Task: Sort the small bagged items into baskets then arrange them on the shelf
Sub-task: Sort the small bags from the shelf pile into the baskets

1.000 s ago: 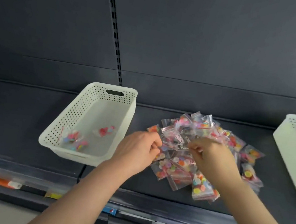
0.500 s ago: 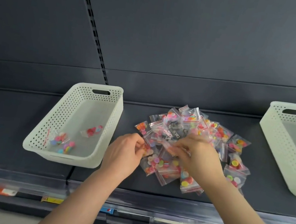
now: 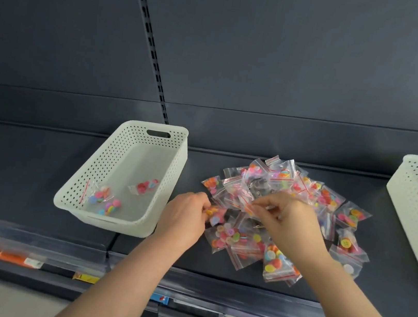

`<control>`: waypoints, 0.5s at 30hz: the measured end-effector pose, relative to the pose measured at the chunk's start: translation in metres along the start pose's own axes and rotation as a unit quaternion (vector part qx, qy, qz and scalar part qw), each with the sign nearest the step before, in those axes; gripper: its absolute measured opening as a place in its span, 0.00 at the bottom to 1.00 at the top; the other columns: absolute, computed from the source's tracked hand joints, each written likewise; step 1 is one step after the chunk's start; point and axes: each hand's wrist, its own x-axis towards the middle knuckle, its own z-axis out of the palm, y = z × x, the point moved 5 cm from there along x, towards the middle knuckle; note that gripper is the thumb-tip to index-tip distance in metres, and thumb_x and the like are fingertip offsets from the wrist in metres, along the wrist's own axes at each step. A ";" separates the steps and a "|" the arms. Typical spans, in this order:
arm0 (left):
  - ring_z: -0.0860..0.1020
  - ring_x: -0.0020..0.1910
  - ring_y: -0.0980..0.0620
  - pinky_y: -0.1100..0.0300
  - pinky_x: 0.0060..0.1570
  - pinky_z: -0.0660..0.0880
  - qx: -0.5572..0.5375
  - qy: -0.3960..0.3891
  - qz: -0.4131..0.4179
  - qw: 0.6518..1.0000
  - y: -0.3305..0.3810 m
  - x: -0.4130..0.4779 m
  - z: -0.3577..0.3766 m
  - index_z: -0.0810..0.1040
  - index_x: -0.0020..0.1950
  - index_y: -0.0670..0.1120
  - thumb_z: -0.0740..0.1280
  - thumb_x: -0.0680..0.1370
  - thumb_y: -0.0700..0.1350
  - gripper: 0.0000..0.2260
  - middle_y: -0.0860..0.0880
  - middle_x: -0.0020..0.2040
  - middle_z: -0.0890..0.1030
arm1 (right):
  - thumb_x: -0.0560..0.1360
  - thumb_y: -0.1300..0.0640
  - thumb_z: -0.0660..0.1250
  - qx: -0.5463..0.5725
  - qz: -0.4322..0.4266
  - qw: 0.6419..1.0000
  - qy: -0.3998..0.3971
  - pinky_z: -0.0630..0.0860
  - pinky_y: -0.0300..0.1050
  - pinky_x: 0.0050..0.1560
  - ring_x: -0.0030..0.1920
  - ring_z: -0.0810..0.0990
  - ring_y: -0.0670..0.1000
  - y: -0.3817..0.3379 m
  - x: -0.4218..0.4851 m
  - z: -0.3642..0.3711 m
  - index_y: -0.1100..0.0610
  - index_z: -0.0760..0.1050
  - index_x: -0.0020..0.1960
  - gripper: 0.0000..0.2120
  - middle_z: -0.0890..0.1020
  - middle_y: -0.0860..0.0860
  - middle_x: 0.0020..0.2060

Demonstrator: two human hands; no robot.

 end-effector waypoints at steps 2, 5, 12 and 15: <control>0.80 0.51 0.50 0.51 0.50 0.77 -0.029 0.039 -0.001 0.999 0.001 -0.001 -0.017 0.80 0.57 0.50 0.65 0.79 0.42 0.08 0.51 0.51 0.82 | 0.74 0.53 0.70 0.002 -0.013 1.000 0.011 0.78 0.37 0.40 0.38 0.79 0.39 -0.005 0.004 -0.001 0.51 0.83 0.48 0.05 0.80 0.39 0.38; 0.79 0.50 0.50 0.51 0.49 0.76 -0.049 0.137 -0.022 0.989 -0.008 -0.004 -0.060 0.78 0.58 0.51 0.66 0.79 0.43 0.08 0.53 0.50 0.82 | 0.74 0.52 0.70 0.005 -0.031 0.999 0.028 0.79 0.40 0.40 0.38 0.79 0.40 -0.014 0.013 -0.001 0.51 0.83 0.49 0.06 0.82 0.41 0.40; 0.79 0.51 0.46 0.53 0.44 0.76 0.009 0.149 -0.168 0.974 -0.090 -0.022 -0.094 0.78 0.58 0.52 0.66 0.79 0.46 0.08 0.52 0.53 0.82 | 0.73 0.51 0.70 -0.027 -0.073 0.996 -0.039 0.77 0.43 0.41 0.38 0.80 0.47 -0.053 0.026 0.036 0.48 0.83 0.47 0.04 0.82 0.42 0.42; 0.80 0.51 0.50 0.54 0.48 0.77 -0.027 0.158 -0.178 0.971 -0.107 -0.040 -0.090 0.79 0.58 0.50 0.68 0.78 0.44 0.09 0.53 0.53 0.83 | 0.74 0.50 0.69 -0.026 -0.114 0.991 -0.064 0.76 0.44 0.41 0.40 0.80 0.48 -0.081 0.036 0.051 0.47 0.84 0.46 0.05 0.82 0.44 0.42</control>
